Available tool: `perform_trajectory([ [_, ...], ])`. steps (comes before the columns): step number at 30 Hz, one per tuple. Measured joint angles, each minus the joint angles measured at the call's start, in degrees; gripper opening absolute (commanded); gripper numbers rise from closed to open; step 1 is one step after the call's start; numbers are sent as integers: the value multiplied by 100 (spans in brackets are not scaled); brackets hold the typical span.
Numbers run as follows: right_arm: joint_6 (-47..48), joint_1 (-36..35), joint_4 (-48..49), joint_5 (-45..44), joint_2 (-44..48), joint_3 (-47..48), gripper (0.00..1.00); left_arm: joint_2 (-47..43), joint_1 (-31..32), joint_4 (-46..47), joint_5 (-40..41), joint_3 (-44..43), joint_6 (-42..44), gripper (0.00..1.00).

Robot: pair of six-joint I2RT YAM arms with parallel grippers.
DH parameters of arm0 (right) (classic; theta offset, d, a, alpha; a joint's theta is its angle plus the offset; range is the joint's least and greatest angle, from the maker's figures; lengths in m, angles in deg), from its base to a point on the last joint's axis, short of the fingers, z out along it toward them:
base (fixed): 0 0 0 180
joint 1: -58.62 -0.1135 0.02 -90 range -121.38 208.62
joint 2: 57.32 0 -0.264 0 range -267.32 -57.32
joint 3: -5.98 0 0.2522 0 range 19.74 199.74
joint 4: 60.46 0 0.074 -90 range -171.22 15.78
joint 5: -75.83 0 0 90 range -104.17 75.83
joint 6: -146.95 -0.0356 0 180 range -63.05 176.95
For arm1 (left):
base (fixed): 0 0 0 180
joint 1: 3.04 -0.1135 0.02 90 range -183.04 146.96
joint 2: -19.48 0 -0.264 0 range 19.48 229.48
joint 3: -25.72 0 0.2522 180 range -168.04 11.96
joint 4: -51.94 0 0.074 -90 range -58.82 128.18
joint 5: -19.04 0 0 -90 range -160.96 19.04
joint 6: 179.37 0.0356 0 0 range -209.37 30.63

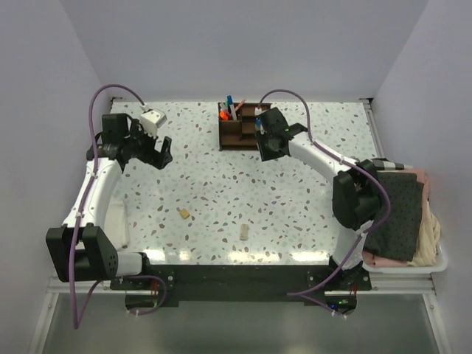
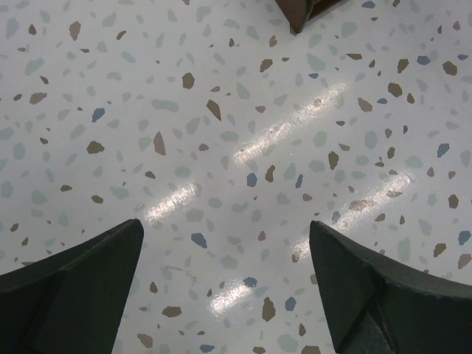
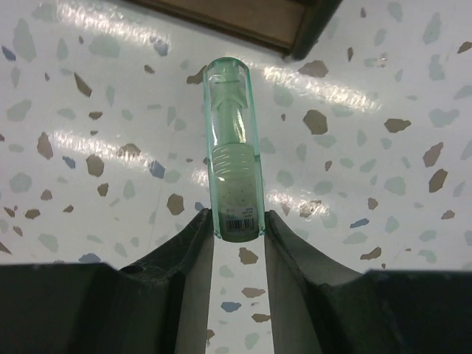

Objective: Sort the stationery into containers
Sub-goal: Pick up the stationery from the center of the board, then place the stationery in the storage box.

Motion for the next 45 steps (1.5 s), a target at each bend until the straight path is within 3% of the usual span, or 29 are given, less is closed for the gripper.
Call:
perform_trajectory([
  [23, -809, 186, 74, -127, -990, 1008, 0, 26, 0, 146, 24, 188, -83, 100],
  [45, -1023, 186, 409, -769, -1655, 1790, 0, 68, 0, 155, 24, 188, -83, 100],
])
